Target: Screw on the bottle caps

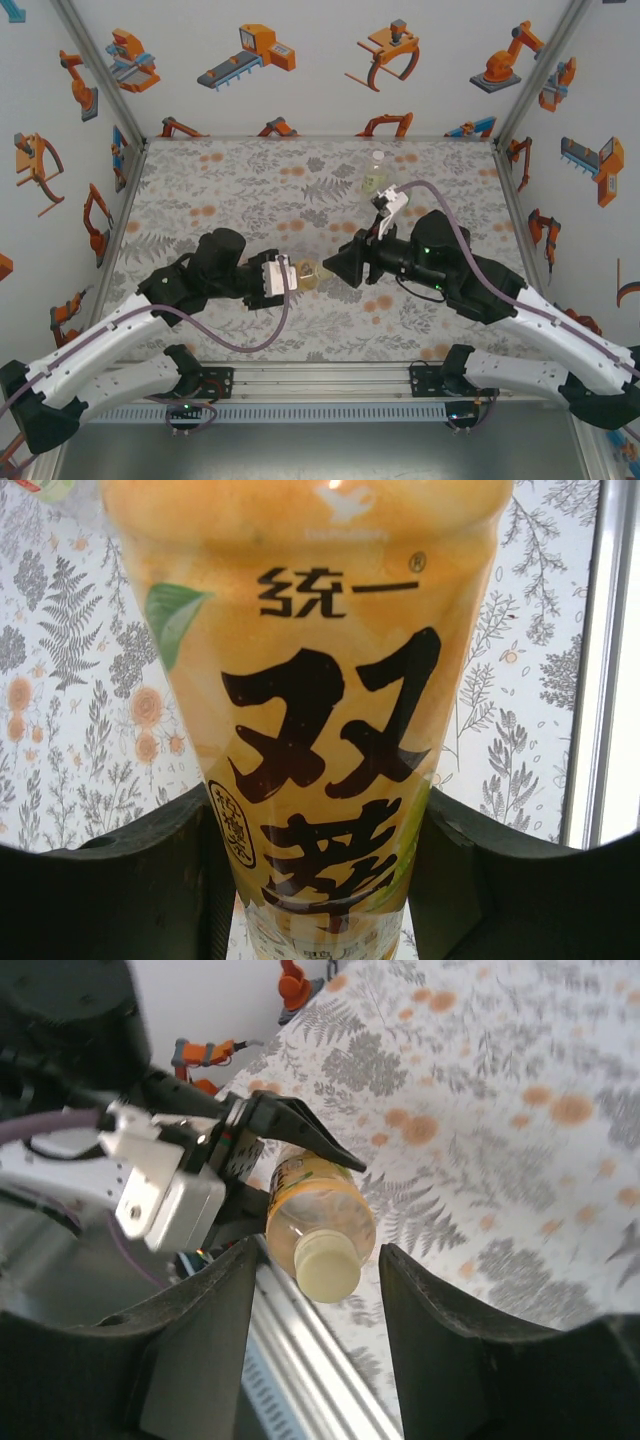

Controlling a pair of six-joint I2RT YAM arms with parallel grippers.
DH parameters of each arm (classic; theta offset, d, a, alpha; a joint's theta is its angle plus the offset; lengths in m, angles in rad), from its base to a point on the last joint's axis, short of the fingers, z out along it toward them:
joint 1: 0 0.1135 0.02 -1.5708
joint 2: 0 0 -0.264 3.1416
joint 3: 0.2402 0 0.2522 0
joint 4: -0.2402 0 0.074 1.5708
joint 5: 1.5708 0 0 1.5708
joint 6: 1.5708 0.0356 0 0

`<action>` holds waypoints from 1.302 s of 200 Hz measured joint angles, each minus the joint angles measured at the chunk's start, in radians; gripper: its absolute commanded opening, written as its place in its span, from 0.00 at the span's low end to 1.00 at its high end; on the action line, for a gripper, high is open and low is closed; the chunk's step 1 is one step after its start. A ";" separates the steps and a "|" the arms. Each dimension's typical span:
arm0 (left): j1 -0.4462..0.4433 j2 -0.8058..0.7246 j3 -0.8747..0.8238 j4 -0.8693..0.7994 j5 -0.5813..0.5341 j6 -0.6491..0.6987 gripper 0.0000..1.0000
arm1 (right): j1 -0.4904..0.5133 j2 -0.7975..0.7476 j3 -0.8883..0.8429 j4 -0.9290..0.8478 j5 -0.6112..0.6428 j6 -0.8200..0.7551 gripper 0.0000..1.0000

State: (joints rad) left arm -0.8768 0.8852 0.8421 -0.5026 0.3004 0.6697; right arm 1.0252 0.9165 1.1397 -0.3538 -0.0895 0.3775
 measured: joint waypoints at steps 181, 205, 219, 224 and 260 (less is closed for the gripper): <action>-0.013 -0.048 0.014 -0.073 0.146 -0.001 0.00 | 0.000 0.079 0.046 -0.145 -0.505 -0.993 0.37; -0.013 -0.048 0.014 -0.076 0.145 -0.001 0.00 | 0.000 0.079 0.040 -0.134 -0.504 -0.995 0.32; -0.013 -0.048 0.014 -0.079 0.145 -0.001 0.00 | 0.000 0.079 0.037 -0.128 -0.505 -0.991 0.26; -0.013 -0.048 0.014 -0.080 0.145 -0.001 0.00 | 0.000 0.079 0.035 -0.127 -0.505 -0.990 0.24; -0.013 -0.048 0.014 -0.093 0.133 -0.001 0.00 | 0.000 0.069 -0.001 -0.065 -0.479 -0.865 0.09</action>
State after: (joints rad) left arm -0.8894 0.8371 0.8562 -0.5961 0.4335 0.6689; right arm 1.0252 0.9859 1.1385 -0.4191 -0.5686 -0.4873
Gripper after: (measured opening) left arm 0.546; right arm 0.341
